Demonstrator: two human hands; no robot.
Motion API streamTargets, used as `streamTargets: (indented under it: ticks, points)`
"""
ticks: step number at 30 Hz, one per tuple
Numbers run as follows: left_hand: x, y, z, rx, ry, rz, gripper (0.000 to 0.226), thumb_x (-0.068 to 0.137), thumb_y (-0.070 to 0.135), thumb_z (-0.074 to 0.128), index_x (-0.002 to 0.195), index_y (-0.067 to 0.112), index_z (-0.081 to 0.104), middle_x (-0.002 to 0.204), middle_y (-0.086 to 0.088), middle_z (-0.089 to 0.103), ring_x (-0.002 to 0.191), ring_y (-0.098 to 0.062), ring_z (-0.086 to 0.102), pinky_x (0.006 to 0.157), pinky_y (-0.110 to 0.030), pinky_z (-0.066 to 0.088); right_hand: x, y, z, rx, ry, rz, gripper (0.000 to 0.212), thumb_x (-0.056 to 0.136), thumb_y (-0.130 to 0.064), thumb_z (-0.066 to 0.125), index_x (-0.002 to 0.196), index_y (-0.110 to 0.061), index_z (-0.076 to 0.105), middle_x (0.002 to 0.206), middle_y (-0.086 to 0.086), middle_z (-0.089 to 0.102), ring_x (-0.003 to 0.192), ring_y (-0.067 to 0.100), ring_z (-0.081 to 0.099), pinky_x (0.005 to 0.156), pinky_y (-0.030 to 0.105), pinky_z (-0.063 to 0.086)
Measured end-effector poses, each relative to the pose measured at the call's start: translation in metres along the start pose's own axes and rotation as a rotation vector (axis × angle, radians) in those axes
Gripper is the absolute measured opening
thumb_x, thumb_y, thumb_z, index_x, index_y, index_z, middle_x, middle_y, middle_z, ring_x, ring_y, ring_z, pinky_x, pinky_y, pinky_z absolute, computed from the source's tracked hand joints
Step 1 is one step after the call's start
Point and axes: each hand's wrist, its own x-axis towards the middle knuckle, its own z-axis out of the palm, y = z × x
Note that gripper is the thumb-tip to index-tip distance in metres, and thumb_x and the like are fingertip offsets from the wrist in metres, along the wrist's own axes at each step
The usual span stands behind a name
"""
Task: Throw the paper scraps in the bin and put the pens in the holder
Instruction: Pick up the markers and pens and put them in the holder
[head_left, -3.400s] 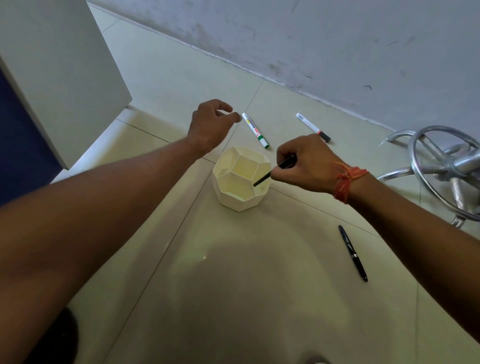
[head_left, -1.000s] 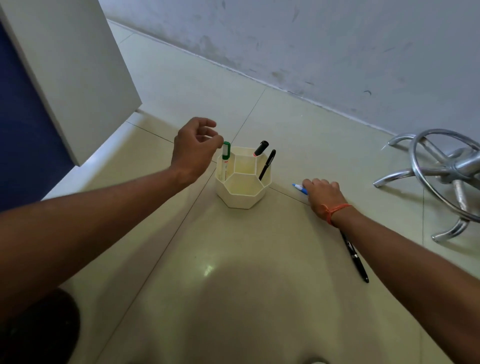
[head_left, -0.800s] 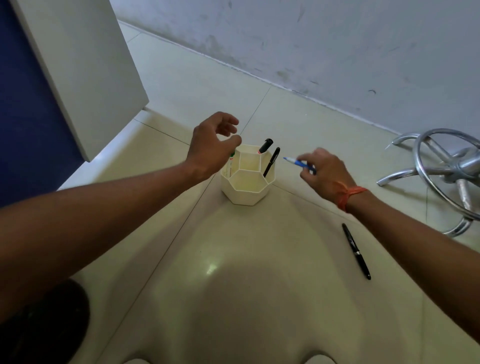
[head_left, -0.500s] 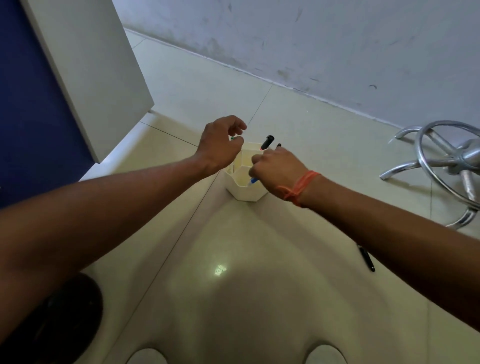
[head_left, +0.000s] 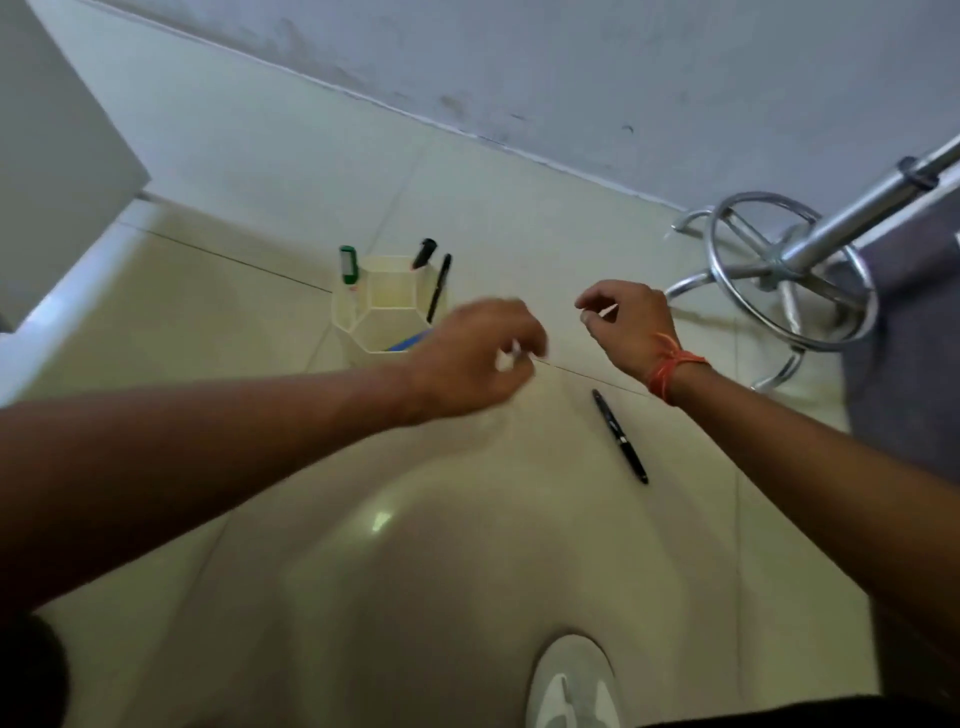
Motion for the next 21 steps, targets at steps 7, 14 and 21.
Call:
streamTargets:
  ticks: [7, 14, 21]
  points:
    - [0.039, 0.032, 0.183, 0.428, -0.609, 0.148, 0.068, 0.085, 0.011, 0.053, 0.149, 0.015, 0.032, 0.154, -0.016, 0.034, 0.142, -0.038, 0.031, 0.115, -0.052, 0.031, 0.022, 0.021, -0.002, 0.200, 0.002, 0.057, 0.018, 0.078, -0.008, 0.065, 0.088, -0.020, 0.073, 0.071, -0.007, 0.067, 0.065, 0.014, 0.065, 0.074, 0.036, 0.060]
    - [0.019, 0.009, 0.176, 0.564, -0.550, 0.195, 0.038, 0.088, 0.010, 0.051, 0.126, 0.007, 0.053, 0.118, -0.015, 0.057, 0.097, -0.035, 0.061, 0.100, -0.050, 0.044, 0.039, 0.000, 0.027, 0.326, -0.024, -0.005, 0.018, 0.080, -0.009, 0.064, 0.090, -0.021, 0.071, 0.074, -0.003, 0.068, 0.066, 0.019, 0.068, 0.066, 0.029, 0.056]
    - [0.015, 0.023, 0.022, 0.107, -0.132, -0.366, 0.029, 0.103, 0.029, 0.039, 0.124, 0.019, 0.057, 0.102, -0.006, 0.065, 0.091, -0.030, 0.064, 0.077, -0.041, 0.052, 0.070, -0.056, 0.026, 0.541, 0.069, -0.034, 0.022, 0.079, -0.004, 0.059, 0.095, -0.016, 0.069, 0.079, 0.014, 0.072, 0.055, 0.016, 0.066, 0.054, 0.029, 0.054]
